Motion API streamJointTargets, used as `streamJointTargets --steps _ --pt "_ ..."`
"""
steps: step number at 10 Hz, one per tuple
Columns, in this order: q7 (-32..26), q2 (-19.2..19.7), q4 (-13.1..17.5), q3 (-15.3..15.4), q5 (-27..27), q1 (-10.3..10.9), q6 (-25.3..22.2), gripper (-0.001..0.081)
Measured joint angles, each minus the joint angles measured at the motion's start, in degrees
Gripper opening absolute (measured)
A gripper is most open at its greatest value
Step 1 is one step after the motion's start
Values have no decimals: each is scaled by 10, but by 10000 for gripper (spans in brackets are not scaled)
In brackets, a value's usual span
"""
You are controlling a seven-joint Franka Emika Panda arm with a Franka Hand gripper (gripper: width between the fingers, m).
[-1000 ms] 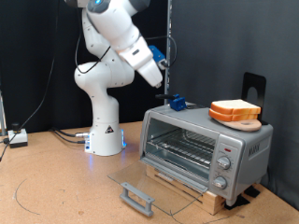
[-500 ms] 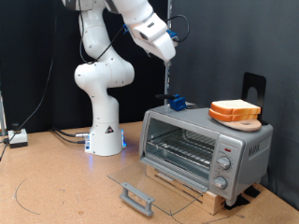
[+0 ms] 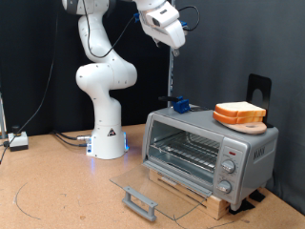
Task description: Make a piece of toast with the oven
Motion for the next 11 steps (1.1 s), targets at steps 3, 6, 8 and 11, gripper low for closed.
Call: streamJointTargets --steps 3,6,8,11 --pt "-50 -15 -19 16 -3 5 45 804" --pt "-39 -55 -82 82 -4 7 104 804" --pt "-3 -67 -130 125 0 6 159 804" --pt "15 -67 -179 144 12 5 222 804"
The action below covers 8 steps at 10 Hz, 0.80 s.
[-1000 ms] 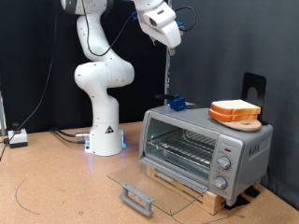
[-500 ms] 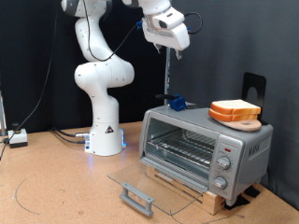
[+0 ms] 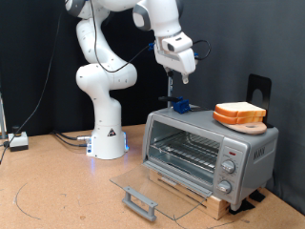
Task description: Make a piece of toast with the oven
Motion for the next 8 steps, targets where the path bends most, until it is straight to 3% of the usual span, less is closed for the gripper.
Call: streamJointTargets --steps 1,4,8 --pt "0 0 0 0 -1 0 -2 804" --pt "1 4 -29 24 7 0 67 804" --pt "-12 39 -51 52 4 1 94 804"
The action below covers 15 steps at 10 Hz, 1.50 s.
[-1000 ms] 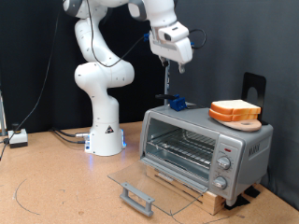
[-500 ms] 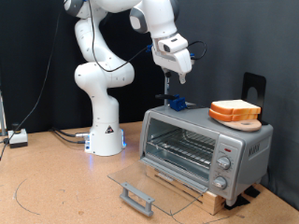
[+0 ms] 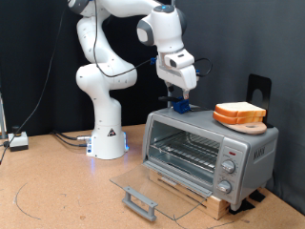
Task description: Make a piece of toast with the oven
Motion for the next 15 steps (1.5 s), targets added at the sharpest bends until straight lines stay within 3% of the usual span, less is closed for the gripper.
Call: streamJointTargets --steps 5,10,12,13,14,15 --pt "-17 55 -7 24 2 2 54 804" --pt "-25 74 -7 28 14 5 65 804" --pt "-26 74 -7 28 16 6 65 552" --pt "-27 74 -7 28 17 6 65 552" --pt "-27 74 -7 28 18 6 65 402" --pt "-28 74 -7 28 18 6 65 402"
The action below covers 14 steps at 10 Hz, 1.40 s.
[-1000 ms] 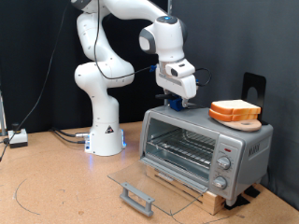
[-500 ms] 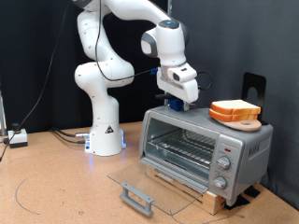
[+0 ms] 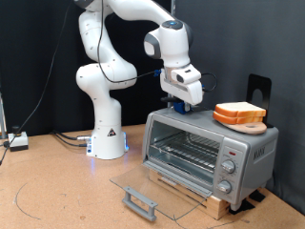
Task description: Make a piece of toast with the oven
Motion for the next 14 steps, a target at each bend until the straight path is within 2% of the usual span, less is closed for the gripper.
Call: streamJointTargets --steps 2,7,9,14 --pt "0 -1 0 0 2 0 1 402" --pt "0 -24 0 -8 16 -1 42 403" --pt "0 -38 0 -18 16 -5 39 403" --pt "0 -57 3 -34 1 -28 8 403"
